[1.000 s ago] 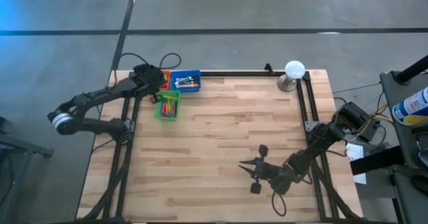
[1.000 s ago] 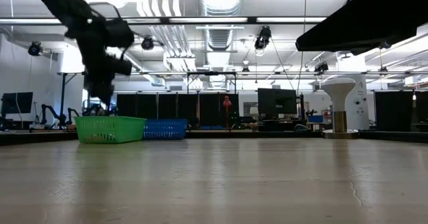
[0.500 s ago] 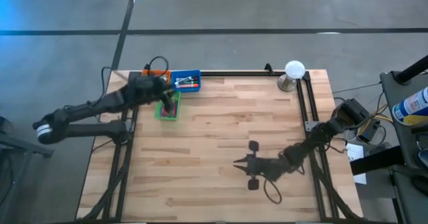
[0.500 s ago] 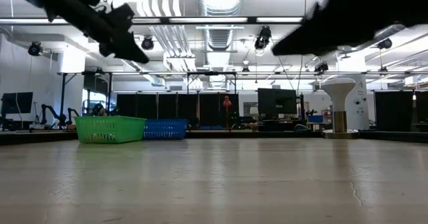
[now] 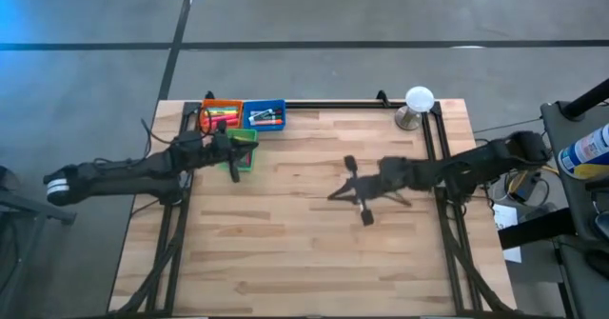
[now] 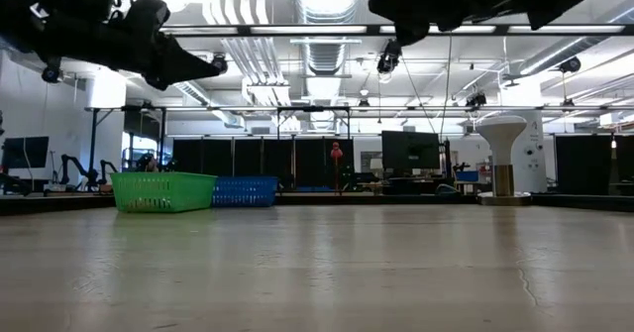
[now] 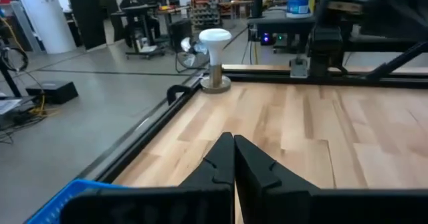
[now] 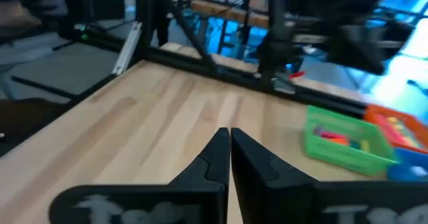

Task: Pick & Place Markers
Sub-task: Return to Home Position

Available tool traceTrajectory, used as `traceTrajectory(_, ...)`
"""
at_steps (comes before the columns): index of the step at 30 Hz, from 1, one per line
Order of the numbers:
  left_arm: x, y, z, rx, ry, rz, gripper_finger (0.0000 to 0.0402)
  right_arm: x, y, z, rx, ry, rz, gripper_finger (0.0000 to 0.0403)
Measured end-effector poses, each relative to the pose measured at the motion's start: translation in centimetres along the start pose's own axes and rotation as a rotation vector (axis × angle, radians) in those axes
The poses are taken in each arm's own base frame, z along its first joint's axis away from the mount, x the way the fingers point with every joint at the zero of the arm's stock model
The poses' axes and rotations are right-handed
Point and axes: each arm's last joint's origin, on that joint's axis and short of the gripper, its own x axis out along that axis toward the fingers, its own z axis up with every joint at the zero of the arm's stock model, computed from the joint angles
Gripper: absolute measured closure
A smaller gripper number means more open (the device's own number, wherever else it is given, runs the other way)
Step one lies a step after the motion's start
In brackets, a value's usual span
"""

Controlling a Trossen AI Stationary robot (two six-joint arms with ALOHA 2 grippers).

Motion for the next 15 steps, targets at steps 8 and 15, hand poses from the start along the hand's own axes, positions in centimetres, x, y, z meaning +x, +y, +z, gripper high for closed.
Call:
traceTrajectory(8,-1.4,-0.2,-1.4,-0.02,-0.033,0.006,0.0399,-4.5,-1.8,-1.7,-0.003,-0.05,-0.107,0.0394)
traceTrajectory(15,-2.6,-0.3,-2.4,-0.021,-0.079,0.011,0.0399,-8.3,-0.8,-3.7,0.004,-0.126,-0.175,0.0394)
